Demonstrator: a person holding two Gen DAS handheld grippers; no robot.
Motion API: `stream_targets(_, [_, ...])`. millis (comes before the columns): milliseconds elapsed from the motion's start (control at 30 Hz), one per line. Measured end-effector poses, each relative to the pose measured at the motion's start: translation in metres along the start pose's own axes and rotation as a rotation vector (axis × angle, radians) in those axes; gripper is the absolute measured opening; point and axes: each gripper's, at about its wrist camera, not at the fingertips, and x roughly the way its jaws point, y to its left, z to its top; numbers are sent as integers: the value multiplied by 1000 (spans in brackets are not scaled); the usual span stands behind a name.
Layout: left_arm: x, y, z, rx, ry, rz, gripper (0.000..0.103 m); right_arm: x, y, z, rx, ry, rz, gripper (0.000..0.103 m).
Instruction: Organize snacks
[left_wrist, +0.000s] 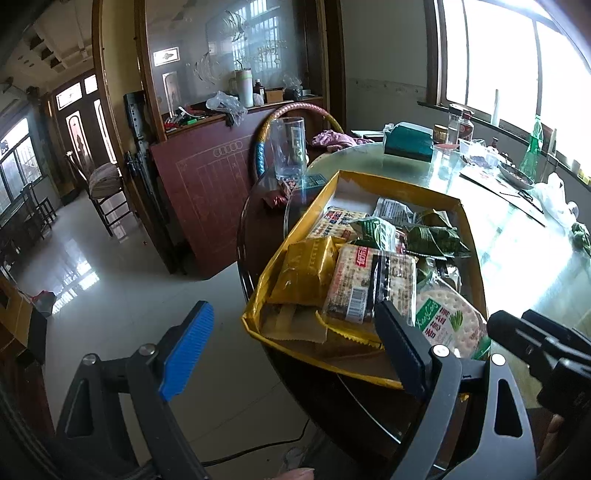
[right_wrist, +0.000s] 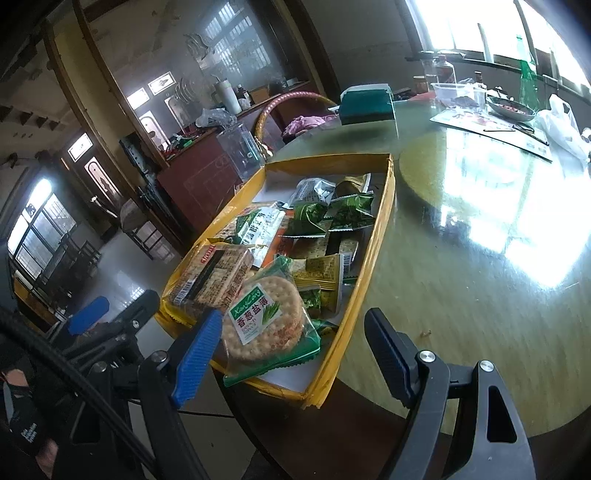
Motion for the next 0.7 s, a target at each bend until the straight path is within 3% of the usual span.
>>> stream_targets(700, [-3,-4,-2,24,0,-4,89,-1,7,0,-15,-1,8,80])
